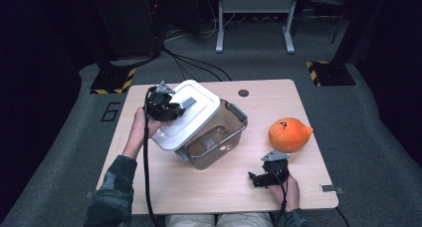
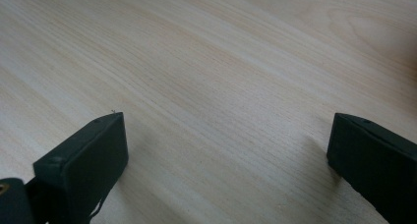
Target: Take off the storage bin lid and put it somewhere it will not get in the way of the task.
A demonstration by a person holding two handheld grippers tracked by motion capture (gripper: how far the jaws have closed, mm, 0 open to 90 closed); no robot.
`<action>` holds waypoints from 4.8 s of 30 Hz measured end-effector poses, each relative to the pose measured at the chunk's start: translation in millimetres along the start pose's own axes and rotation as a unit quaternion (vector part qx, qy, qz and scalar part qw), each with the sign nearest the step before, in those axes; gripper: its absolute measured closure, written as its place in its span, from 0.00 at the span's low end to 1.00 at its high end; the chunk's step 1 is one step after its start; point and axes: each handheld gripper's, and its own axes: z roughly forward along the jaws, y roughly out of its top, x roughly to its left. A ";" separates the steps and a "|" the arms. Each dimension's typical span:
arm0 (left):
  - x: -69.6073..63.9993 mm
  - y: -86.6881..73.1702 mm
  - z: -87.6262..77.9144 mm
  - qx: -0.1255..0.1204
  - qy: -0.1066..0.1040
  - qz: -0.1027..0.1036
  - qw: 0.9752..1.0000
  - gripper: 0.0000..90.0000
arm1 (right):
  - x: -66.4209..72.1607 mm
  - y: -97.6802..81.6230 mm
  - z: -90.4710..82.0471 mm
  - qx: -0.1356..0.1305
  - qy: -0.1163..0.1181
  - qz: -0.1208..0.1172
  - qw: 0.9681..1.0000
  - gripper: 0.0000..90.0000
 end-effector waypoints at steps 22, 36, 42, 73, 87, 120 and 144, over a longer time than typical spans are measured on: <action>44.5 -21.5 -25.7 -0.006 0.038 -0.051 0.998 0.74 | 0.2 0.0 -0.1 0.001 0.000 0.002 1.000 0.01; 71.4 -40.6 -34.4 -0.002 0.070 -0.091 0.993 0.74 | -0.1 -0.1 -0.1 0.001 0.000 -0.001 1.000 0.01; 80.9 -50.5 -31.9 0.000 0.082 -0.109 0.991 0.74 | -0.3 -0.1 0.0 0.000 0.000 -0.002 1.000 0.01; 117.2 -115.5 -4.0 0.024 0.124 -0.206 0.971 0.74 | 0.1 -0.1 -0.2 0.001 0.000 0.001 1.000 0.01; 122.9 -135.0 14.1 0.044 0.122 -0.227 0.965 0.74 | 0.1 -0.1 -0.2 0.001 -0.001 0.001 1.000 0.01; 127.6 -165.9 48.6 0.075 0.121 -0.258 0.956 0.74 | 0.1 -0.1 -0.2 0.001 -0.001 0.001 1.000 0.01; 122.9 -172.7 70.7 0.100 0.143 -0.247 0.953 0.74 | -0.2 0.0 -0.1 0.001 -0.001 0.000 1.000 0.01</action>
